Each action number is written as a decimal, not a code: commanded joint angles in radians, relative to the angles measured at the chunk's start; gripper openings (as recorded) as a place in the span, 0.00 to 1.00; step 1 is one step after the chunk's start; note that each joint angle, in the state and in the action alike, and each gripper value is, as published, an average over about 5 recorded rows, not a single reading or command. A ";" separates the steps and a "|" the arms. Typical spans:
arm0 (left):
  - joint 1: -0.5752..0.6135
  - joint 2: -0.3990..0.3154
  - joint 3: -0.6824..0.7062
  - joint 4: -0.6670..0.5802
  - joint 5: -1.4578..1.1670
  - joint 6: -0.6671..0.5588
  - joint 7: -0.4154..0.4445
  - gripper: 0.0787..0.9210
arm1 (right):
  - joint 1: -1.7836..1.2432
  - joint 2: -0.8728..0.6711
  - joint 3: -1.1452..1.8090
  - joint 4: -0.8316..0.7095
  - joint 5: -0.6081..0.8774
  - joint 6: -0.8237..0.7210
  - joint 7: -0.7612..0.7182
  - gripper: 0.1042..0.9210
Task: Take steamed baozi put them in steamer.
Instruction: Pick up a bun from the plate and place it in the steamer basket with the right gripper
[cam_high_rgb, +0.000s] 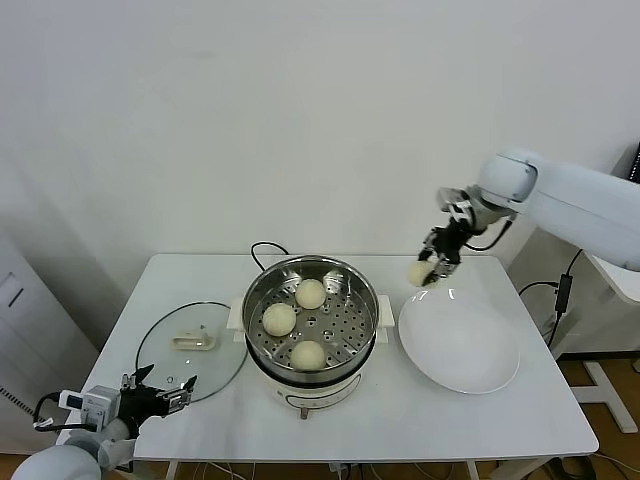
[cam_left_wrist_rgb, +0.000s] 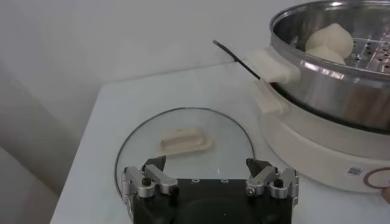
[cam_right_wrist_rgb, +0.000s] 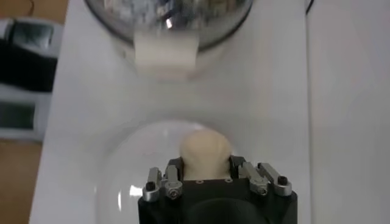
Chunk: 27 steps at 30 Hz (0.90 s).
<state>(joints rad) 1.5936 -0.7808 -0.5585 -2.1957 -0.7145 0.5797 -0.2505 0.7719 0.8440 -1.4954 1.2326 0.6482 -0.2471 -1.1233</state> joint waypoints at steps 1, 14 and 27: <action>-0.006 0.000 0.004 0.006 0.002 0.000 0.001 0.88 | 0.150 0.125 -0.139 0.146 0.316 -0.194 0.135 0.44; -0.012 -0.002 0.008 0.008 0.000 0.000 0.003 0.88 | 0.062 0.212 -0.131 0.201 0.322 -0.296 0.277 0.44; -0.015 -0.006 0.007 0.019 -0.003 -0.004 0.005 0.88 | -0.103 0.256 -0.080 0.166 0.275 -0.320 0.346 0.44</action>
<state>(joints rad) 1.5794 -0.7853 -0.5500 -2.1793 -0.7167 0.5775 -0.2464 0.7647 1.0655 -1.5908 1.3937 0.9197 -0.5321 -0.8379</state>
